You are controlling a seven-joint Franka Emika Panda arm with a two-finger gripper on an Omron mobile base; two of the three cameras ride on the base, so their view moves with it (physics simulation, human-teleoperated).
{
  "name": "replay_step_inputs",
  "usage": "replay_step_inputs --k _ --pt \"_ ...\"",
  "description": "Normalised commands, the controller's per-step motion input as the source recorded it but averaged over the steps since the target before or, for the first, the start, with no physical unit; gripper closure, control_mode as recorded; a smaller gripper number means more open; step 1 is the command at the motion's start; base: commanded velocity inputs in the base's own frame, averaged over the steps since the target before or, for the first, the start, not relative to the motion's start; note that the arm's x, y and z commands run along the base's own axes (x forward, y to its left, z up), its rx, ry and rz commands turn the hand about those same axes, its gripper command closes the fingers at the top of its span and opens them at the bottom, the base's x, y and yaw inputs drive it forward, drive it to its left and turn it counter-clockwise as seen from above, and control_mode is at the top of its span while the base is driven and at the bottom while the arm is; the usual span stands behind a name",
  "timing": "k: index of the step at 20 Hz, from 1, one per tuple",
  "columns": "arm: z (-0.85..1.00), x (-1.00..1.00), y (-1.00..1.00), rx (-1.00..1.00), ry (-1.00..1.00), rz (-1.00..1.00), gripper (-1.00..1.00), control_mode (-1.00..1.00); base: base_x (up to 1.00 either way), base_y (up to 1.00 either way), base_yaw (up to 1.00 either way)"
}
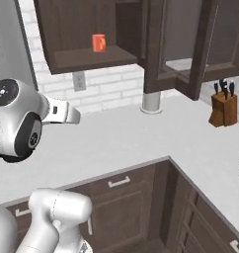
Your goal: Gather all objects into one cabinet and sort the glasses and bowls to opposite sides.
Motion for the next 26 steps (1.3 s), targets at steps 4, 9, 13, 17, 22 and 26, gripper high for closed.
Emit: replay_step_inputs --k 4,9,13,17,22,26 --pt "0.00 0.00 0.00 0.00 0.00 0.00 -1.00 1.00 0.74 -0.14 0.09" --pt "0.00 0.00 0.00 0.00 0.00 0.00 -1.00 1.00 0.05 -0.65 -0.01" --pt "0.00 0.00 0.00 0.00 0.00 0.00 -1.00 1.00 0.14 -0.56 -0.05" --pt "0.00 0.00 0.00 0.00 0.00 0.00 -1.00 1.00 1.00 0.25 0.11" --pt "0.00 0.00 0.00 0.00 0.00 0.00 -1.00 1.00 1.00 0.53 0.13" --pt "0.00 0.00 0.00 0.00 0.00 0.00 -1.00 1.00 0.79 -0.09 0.10"
